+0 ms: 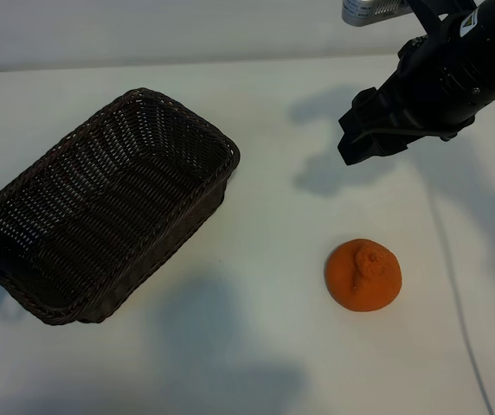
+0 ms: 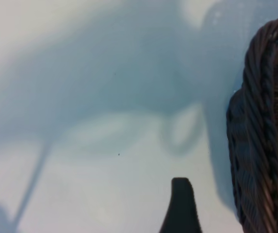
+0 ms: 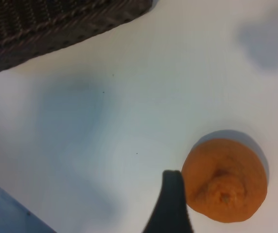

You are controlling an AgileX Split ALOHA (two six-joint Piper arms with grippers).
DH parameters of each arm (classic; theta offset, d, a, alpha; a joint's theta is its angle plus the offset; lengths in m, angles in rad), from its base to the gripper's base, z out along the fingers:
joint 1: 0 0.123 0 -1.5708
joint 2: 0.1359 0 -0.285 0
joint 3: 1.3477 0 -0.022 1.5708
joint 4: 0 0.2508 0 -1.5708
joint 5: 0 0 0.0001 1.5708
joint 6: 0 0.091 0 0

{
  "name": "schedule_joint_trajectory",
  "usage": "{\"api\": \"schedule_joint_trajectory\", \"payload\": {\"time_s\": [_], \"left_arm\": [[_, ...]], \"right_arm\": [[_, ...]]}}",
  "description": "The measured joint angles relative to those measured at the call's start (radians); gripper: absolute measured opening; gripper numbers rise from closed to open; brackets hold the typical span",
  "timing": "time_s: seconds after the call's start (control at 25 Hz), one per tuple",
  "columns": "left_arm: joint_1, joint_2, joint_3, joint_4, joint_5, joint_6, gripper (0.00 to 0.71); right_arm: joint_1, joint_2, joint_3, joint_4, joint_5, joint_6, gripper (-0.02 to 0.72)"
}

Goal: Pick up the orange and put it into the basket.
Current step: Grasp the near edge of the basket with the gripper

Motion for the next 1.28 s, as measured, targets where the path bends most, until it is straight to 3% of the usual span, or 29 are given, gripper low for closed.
{"api": "schedule_joint_trajectory", "payload": {"time_s": [0.44,1.28], "left_arm": [[0.000,0.158,0.000,-0.093,-0.095,-0.007,0.584],[0.000,0.431,0.000,-0.147,-0.246,0.014,0.568]], "right_arm": [[0.000,0.000,0.000,0.002,0.030,-0.009,0.577],[0.000,0.000,0.000,0.001,0.045,-0.017,0.577]]}}
